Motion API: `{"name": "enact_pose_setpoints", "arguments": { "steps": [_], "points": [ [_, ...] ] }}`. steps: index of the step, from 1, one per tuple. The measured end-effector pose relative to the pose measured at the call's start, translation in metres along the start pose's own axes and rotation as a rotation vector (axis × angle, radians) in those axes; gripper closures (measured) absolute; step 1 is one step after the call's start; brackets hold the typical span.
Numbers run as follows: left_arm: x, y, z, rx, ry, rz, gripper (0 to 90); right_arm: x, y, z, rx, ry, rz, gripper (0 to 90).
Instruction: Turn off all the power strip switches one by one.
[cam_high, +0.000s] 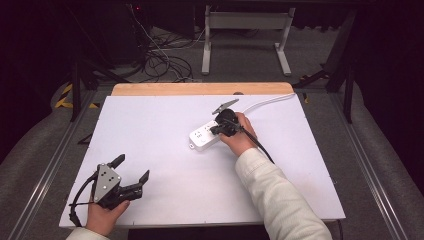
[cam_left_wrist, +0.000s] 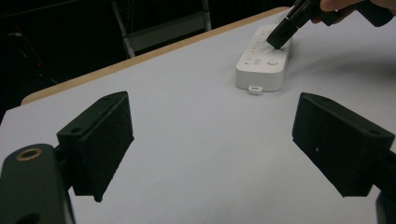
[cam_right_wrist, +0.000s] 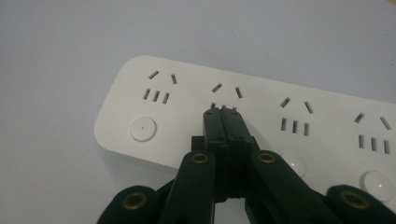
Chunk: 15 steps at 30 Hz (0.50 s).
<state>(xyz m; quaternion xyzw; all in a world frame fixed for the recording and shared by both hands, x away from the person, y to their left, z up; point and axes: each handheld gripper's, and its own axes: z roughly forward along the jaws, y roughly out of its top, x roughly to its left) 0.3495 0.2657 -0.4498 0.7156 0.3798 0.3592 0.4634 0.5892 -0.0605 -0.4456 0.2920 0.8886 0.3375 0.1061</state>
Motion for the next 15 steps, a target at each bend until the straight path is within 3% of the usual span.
{"name": "enact_pose_setpoints", "arguments": {
  "steps": [15],
  "points": [
    [-0.0012,0.0003,0.0,0.003,0.0,0.007,13.3,0.0012,-0.0016,0.0017,0.008,-0.009,0.031,90.0]
  ]
}}
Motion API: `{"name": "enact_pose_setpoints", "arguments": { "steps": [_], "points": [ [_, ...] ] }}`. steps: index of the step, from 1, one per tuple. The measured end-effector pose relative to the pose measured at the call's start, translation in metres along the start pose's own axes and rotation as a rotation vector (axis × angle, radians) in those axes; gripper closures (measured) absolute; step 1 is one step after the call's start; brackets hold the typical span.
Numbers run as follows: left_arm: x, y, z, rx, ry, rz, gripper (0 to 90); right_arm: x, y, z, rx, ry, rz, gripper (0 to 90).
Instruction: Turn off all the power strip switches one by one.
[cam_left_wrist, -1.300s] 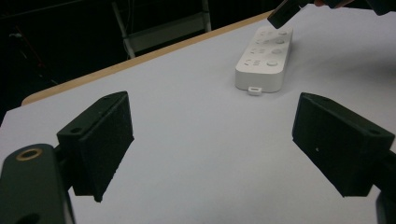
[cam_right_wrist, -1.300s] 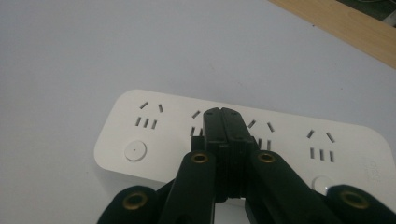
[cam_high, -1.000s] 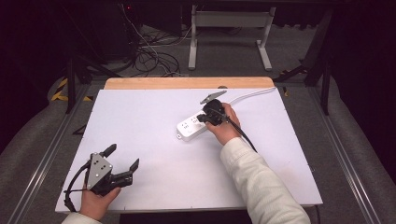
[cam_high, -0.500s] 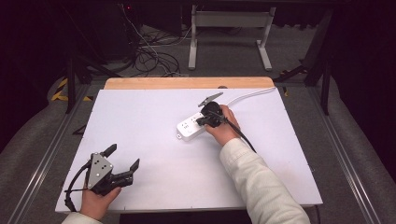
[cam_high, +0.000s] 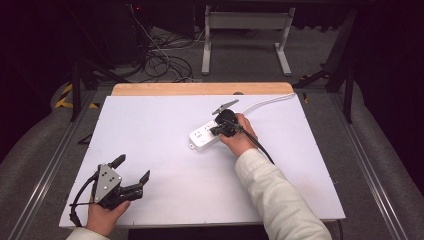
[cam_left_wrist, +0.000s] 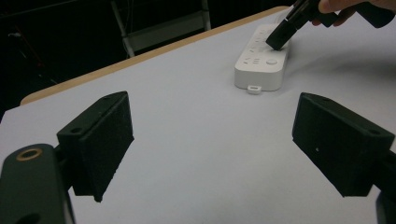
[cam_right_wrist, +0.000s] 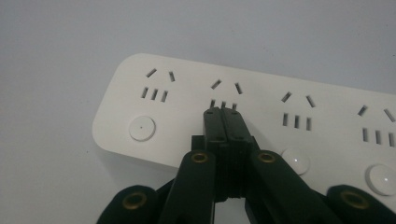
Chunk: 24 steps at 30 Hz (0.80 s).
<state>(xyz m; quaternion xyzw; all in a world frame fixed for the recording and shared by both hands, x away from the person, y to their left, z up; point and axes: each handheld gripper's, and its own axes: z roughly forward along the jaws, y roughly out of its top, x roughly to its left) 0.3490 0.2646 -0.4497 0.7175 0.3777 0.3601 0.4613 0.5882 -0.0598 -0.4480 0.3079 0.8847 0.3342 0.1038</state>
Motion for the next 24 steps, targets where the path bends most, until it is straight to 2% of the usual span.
{"name": "enact_pose_setpoints", "arguments": {
  "steps": [7,16,24],
  "points": [
    [-0.0004,0.0,0.0002,0.0,-0.002,-0.003,13.3,0.0026,0.0004,0.0001,0.003,-0.015,-0.018,90.0],
    [-0.0006,0.0001,0.0002,-0.001,-0.002,-0.004,13.3,0.006,0.0013,0.0003,0.012,-0.041,-0.016,90.0],
    [-0.0007,0.0002,0.0004,0.001,-0.002,-0.002,13.3,0.0066,0.0014,0.0012,0.02,-0.046,0.02,90.0]
  ]
}}
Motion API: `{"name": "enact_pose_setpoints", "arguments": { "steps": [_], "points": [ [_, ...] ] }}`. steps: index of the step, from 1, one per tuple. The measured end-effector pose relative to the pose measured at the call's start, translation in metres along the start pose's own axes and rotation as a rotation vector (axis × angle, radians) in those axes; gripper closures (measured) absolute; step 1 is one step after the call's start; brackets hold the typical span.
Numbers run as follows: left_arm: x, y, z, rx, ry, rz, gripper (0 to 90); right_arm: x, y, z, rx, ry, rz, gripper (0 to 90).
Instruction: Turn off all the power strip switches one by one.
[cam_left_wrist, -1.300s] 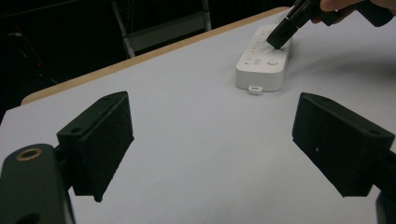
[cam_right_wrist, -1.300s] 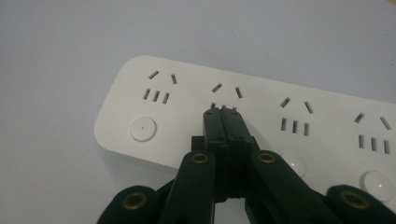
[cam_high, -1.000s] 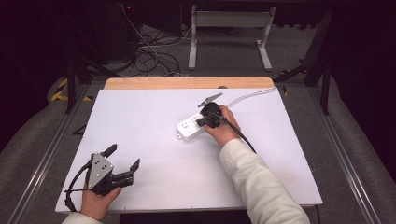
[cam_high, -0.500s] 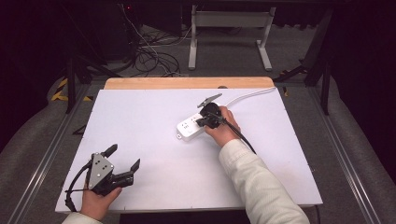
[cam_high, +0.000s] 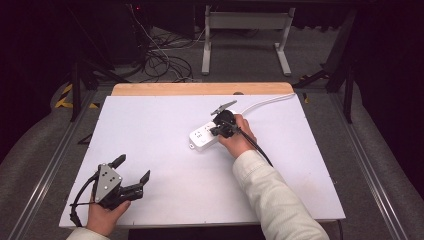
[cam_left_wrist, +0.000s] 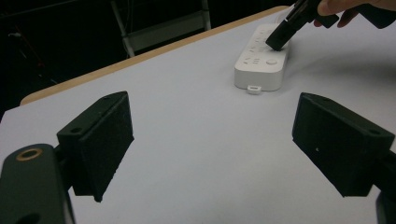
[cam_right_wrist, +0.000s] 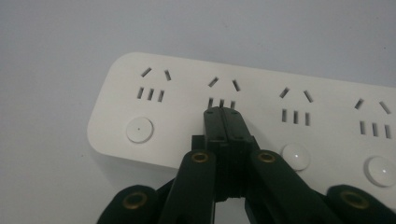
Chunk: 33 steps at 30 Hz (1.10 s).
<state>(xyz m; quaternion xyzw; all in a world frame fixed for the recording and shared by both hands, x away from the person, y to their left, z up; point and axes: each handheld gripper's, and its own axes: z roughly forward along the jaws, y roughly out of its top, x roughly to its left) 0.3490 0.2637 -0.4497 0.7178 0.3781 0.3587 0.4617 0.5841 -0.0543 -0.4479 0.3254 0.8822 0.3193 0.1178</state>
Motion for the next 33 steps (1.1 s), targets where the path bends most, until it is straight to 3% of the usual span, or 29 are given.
{"name": "enact_pose_setpoints", "arguments": {
  "steps": [4,8,11,13,23,26,33],
  "points": [
    [0.0,0.0,0.0,-0.001,0.0,0.0,13.3,-0.001,-0.001,0.0,-0.007,0.003,0.013,90.0],
    [0.0,0.0,0.0,-0.004,0.001,-0.002,13.3,0.001,0.003,-0.007,-0.018,-0.016,-0.021,90.0],
    [0.002,0.0,0.0,-0.004,0.004,-0.003,13.3,-0.001,0.007,-0.02,-0.13,0.028,0.028,90.0],
    [0.002,0.0,0.001,-0.002,0.004,-0.001,13.3,0.002,0.011,-0.025,-0.169,0.041,0.024,90.0],
    [0.001,0.0,0.0,-0.002,0.001,0.001,13.3,-0.003,0.01,-0.029,-0.167,0.024,-0.01,90.0],
    [0.002,0.0,0.0,-0.004,0.004,-0.003,13.3,-0.011,0.008,-0.032,-0.18,0.01,-0.017,90.0],
    [0.002,0.0,0.001,-0.002,0.005,-0.003,13.3,-0.036,-0.002,-0.035,-0.153,-0.03,0.042,90.0]
  ]
}}
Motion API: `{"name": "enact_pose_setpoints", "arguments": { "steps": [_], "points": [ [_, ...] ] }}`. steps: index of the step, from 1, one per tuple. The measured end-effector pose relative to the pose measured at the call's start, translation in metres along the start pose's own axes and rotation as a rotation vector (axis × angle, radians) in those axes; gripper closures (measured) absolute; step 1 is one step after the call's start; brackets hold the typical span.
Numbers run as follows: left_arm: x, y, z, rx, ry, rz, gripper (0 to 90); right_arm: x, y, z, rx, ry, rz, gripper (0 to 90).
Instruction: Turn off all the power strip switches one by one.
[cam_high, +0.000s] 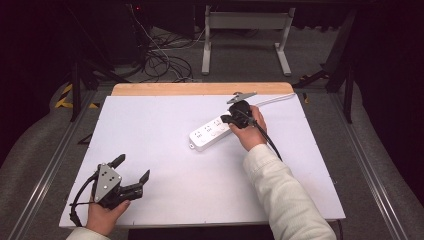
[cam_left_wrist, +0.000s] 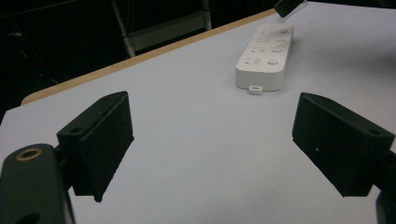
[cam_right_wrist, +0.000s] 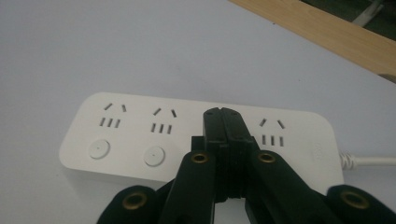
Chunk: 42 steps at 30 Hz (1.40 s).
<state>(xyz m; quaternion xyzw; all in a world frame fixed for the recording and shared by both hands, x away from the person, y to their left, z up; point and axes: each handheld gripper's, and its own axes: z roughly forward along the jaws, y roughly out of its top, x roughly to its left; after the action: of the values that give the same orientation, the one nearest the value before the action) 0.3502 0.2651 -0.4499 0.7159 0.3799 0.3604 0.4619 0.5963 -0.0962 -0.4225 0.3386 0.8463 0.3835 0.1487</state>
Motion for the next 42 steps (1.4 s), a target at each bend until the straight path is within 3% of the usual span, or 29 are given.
{"name": "enact_pose_setpoints", "arguments": {
  "steps": [8,13,21,42],
  "points": [
    [0.0,0.0,0.0,0.003,0.001,0.002,13.4,-0.007,-0.007,0.011,0.054,-0.008,-0.001,90.0],
    [0.001,0.0,0.0,0.003,0.0,-0.004,13.3,-0.003,-0.007,0.018,0.069,0.012,-0.01,90.0],
    [0.001,0.0,0.0,0.005,0.0,0.002,13.3,-0.003,-0.01,0.023,0.107,0.006,-0.005,90.0],
    [0.0,0.0,0.0,0.005,-0.001,0.0,13.3,0.003,-0.011,0.028,0.112,-0.002,-0.011,90.0]
  ]
}}
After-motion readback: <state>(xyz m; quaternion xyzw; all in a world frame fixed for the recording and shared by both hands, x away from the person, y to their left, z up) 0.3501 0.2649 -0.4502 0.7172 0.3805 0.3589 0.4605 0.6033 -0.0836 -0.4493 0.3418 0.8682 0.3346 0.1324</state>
